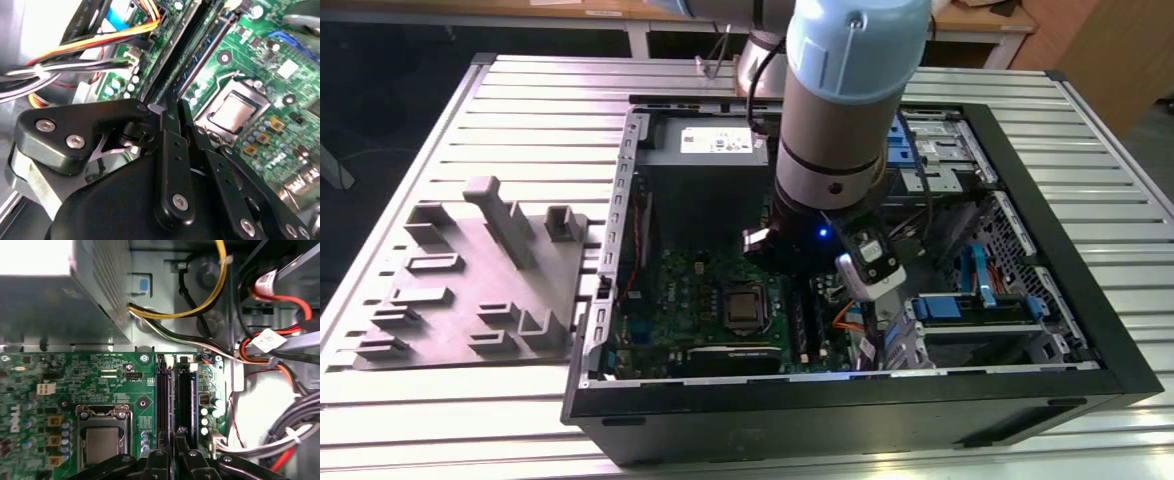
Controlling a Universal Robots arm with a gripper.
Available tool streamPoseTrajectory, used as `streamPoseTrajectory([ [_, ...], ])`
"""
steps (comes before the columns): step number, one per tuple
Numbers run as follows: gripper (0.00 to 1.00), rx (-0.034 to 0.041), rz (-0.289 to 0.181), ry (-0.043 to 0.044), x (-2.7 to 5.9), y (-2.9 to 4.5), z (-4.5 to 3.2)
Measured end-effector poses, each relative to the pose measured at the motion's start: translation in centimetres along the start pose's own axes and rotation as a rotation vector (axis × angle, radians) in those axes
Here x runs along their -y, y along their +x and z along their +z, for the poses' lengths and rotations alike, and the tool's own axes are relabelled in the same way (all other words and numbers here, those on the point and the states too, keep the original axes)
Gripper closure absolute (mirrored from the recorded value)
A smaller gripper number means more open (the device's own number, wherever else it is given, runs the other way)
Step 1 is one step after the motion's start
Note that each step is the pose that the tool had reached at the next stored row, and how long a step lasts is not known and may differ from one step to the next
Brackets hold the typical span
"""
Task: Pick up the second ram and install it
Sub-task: 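Insert the second ram into the second slot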
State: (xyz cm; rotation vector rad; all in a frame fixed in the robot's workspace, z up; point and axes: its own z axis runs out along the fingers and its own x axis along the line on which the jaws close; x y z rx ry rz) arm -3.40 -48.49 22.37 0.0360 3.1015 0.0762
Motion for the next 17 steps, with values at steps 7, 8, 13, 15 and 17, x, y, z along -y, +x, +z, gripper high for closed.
streamPoseTrajectory([
  [7,0.81,-0.0001,0.0,0.0003,-0.12,-0.1,-2.59],
  [8,0.81,-0.0001,0.0,0.0003,-0.14,-0.11,-2.88],
  [13,0.81,-0.0001,0.0,0.0007,-0.16,-0.13,-3.31],
  [15,0.81,0.0,0.0,0.0008,-0.16,-0.13,-3.31],
  [17,0.81,-0.0001,0.0,0.0011,-0.16,-0.13,-3.31],
])
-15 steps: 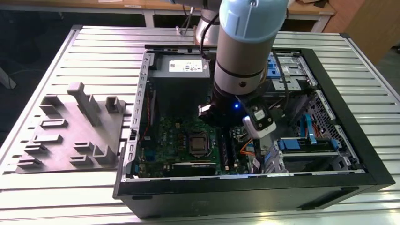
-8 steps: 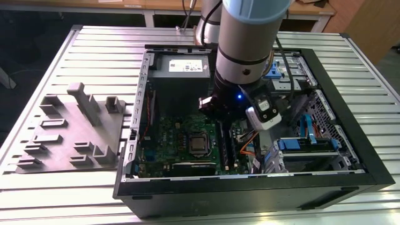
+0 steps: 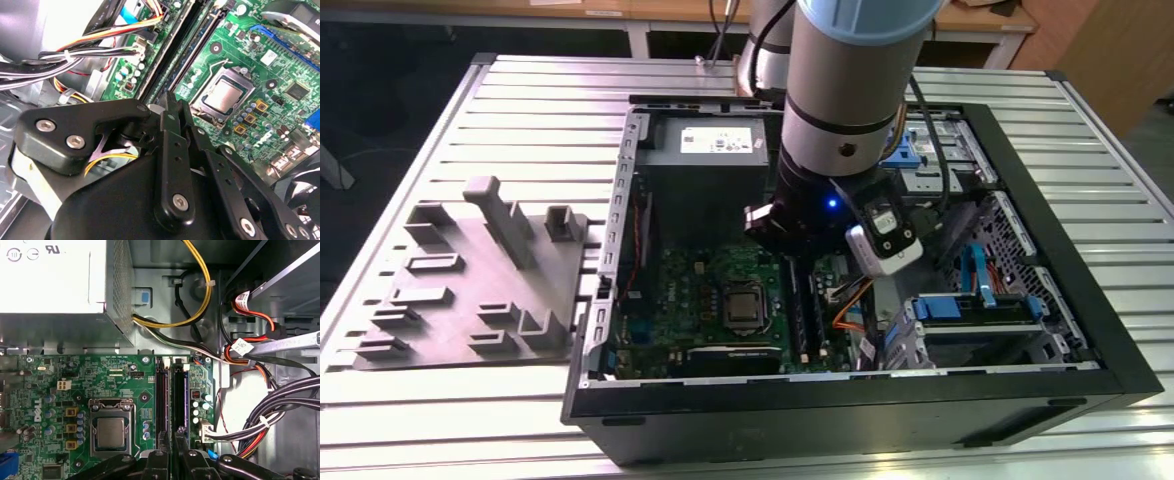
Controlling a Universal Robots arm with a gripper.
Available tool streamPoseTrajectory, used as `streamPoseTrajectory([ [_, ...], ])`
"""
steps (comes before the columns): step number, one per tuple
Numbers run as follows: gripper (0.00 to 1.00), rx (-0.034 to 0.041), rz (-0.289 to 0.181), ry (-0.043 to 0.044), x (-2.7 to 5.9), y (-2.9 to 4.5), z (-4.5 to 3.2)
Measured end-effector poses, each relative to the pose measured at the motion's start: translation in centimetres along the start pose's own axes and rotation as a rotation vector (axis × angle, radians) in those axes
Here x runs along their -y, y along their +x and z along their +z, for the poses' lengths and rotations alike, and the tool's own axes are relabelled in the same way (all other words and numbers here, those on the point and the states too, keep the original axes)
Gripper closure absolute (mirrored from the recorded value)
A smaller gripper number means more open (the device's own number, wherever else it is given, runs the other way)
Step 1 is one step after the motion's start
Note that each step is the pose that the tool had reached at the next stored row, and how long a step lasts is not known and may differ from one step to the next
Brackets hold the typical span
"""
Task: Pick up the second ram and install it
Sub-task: 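Insert the second ram into the second slot, then press down the second ram until it locks into place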
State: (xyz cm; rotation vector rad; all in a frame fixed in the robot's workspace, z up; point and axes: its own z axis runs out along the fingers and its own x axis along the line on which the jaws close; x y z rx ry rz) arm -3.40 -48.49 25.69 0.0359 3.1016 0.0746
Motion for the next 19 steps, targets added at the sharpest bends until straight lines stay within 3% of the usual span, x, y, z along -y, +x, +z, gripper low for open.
streamPoseTrajectory([
  [2,0.82,0.0,0.0,0.0002,0.0,0.0,0.0],
  [4,0.9,0.0,0.0,0.0003,0.0,0.0,0.0],
  [19,0.9,0.0001,0.0,0.0031,0.0,0.0,0.0],
])
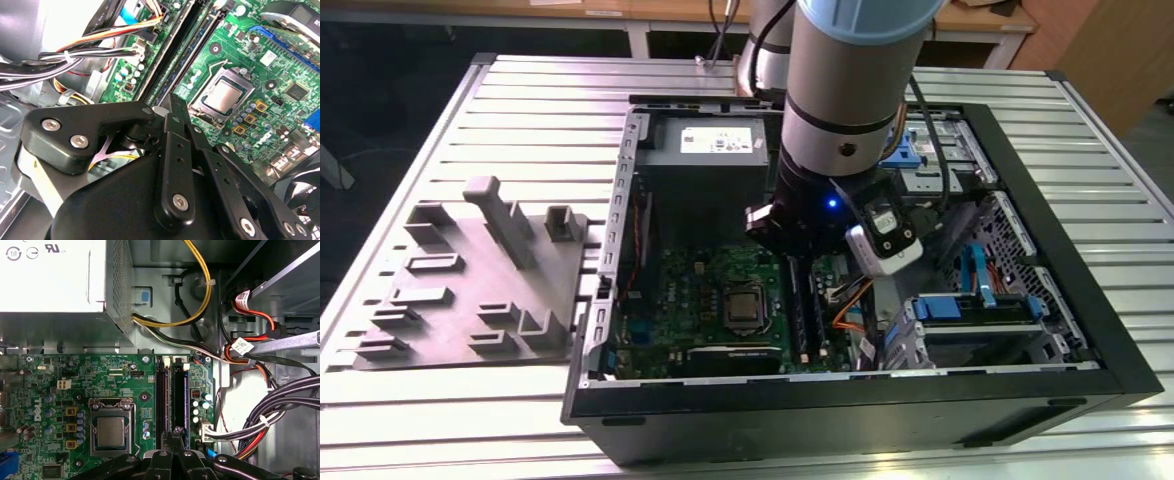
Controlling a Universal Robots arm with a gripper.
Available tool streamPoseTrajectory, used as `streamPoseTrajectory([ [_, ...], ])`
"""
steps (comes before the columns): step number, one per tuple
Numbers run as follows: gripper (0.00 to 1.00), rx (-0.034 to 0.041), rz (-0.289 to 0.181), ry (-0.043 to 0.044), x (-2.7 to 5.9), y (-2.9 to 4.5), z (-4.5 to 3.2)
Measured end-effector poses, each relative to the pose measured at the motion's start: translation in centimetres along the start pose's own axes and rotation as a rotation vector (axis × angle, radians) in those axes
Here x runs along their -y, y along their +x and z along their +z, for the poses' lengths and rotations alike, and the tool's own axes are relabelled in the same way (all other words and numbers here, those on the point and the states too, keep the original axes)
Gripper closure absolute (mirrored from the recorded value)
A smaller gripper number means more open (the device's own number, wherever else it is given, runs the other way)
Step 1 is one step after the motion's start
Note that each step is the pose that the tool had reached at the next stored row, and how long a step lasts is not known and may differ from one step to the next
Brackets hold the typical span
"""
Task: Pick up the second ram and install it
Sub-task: 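Press down the second ram until it locks into place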
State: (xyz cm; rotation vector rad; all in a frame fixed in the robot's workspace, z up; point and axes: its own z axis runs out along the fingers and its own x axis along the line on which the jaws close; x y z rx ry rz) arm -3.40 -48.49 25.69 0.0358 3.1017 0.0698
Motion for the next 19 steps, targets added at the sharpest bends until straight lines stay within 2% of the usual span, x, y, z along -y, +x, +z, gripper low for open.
streamPoseTrajectory([
  [3,0.9,0.0001,0.0,0.0002,-0.18,0.01,0.01],
  [9,0.9,0.0009,0.0,0.0001,-1.48,0.04,0.14],
  [19,0.9,0.0012,0.0,0.0001,-3.11,0.08,0.37],
])
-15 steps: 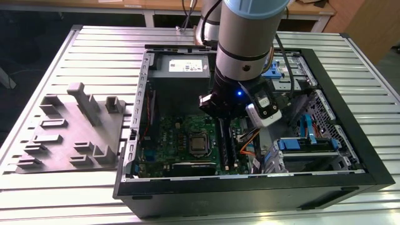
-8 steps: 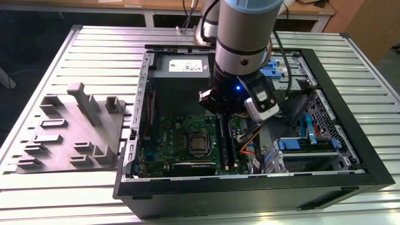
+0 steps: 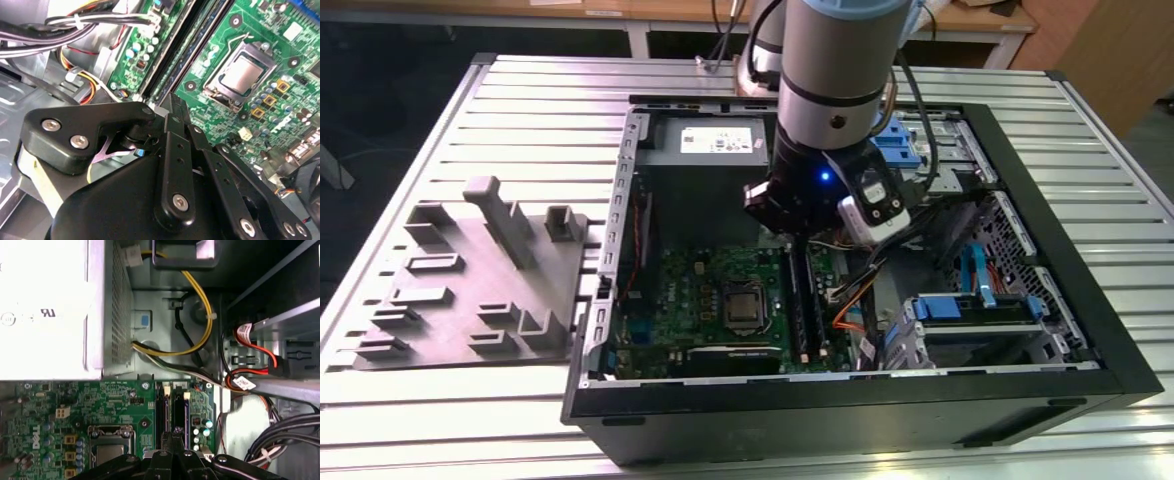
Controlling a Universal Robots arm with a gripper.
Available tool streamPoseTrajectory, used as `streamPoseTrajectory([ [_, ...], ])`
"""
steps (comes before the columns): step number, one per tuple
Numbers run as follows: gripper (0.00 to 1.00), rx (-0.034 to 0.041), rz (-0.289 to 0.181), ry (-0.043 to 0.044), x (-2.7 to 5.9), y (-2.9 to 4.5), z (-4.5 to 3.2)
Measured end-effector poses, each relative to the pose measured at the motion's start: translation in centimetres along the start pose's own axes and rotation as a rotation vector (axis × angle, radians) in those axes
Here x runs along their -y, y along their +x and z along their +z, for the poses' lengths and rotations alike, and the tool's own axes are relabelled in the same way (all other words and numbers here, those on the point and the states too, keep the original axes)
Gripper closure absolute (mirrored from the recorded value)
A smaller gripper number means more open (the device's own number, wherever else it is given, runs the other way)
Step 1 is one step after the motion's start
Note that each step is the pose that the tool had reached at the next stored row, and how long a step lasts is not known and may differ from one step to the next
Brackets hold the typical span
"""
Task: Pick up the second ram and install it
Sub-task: 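Press down the second ram until it locks into place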
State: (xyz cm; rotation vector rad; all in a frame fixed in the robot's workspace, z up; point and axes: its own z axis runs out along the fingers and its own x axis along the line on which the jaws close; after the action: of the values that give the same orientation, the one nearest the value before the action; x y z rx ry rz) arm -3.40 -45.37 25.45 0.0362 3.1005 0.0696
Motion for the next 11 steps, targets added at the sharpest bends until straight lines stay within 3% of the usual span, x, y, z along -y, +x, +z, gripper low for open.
streamPoseTrajectory([
  [11,0.9,-0.0001,0.0,0.003,-0.06,0.01,0.1],
])
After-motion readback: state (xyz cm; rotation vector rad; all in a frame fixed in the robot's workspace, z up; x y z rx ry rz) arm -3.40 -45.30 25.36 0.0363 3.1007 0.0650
